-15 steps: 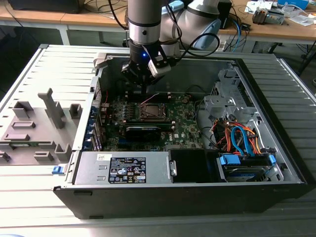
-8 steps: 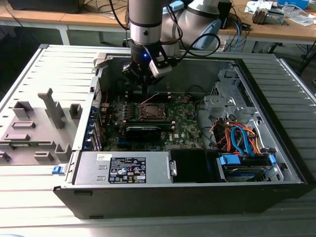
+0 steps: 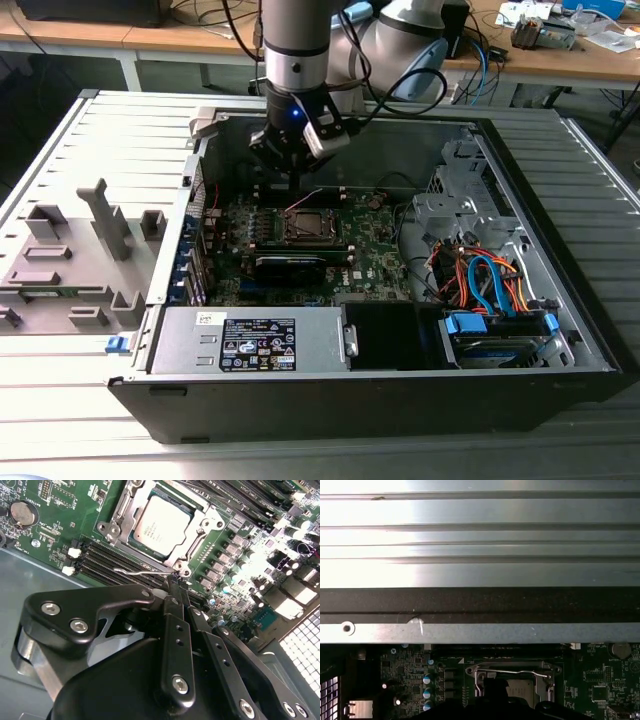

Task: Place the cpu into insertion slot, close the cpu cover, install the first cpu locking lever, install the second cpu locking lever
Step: 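Install the first cpu locking lever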

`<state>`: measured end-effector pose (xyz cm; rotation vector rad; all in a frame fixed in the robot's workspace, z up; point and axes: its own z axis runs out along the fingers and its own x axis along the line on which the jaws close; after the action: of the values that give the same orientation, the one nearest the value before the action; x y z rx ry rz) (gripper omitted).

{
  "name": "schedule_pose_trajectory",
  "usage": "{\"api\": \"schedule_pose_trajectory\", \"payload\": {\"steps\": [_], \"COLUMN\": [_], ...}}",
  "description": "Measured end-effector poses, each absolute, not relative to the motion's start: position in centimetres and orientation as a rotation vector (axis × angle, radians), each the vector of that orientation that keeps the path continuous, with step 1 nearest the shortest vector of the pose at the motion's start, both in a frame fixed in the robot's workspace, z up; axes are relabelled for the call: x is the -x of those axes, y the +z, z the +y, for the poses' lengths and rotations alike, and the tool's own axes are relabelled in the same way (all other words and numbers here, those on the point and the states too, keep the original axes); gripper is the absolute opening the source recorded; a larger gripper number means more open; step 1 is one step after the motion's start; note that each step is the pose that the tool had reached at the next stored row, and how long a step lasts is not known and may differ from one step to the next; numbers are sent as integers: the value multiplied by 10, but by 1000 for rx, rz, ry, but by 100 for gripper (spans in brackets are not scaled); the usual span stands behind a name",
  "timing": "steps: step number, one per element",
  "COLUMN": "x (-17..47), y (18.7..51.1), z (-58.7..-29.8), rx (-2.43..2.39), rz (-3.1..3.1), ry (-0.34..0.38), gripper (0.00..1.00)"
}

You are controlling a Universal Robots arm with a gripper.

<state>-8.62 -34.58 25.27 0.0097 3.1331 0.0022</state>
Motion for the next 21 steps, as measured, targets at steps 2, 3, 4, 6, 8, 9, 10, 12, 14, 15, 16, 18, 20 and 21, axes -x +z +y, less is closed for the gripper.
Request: {"api": "schedule_pose_trajectory", "payload": {"steps": [2,3,4,6,8,9,10,12,14,15,16,18,20,21], "x": [86,86,86,86,86,86,86,86,86,86,86,86,86,86], "y": [252,251,251,250,250,249,249,248,248,247,247,246,245,245], "z": [-346,-346,-346,-346,-346,-346,-346,-346,-346,-346,-346,-346,-346,-346], "rx": [-10,-10,-10,-10,-8,-5,-1,6,8,8,8,9,9,9], "rz": [3133,3133,3133,3133,3133,3133,3133,3133,3133,3133,3133,3133,3133,3133], "ry": [3,2,2,2,2,2,2,2,2,2,2,2,2,2], "gripper": [11,11,11,11,11,11,11,11,11,11,11,11,11,11]}}
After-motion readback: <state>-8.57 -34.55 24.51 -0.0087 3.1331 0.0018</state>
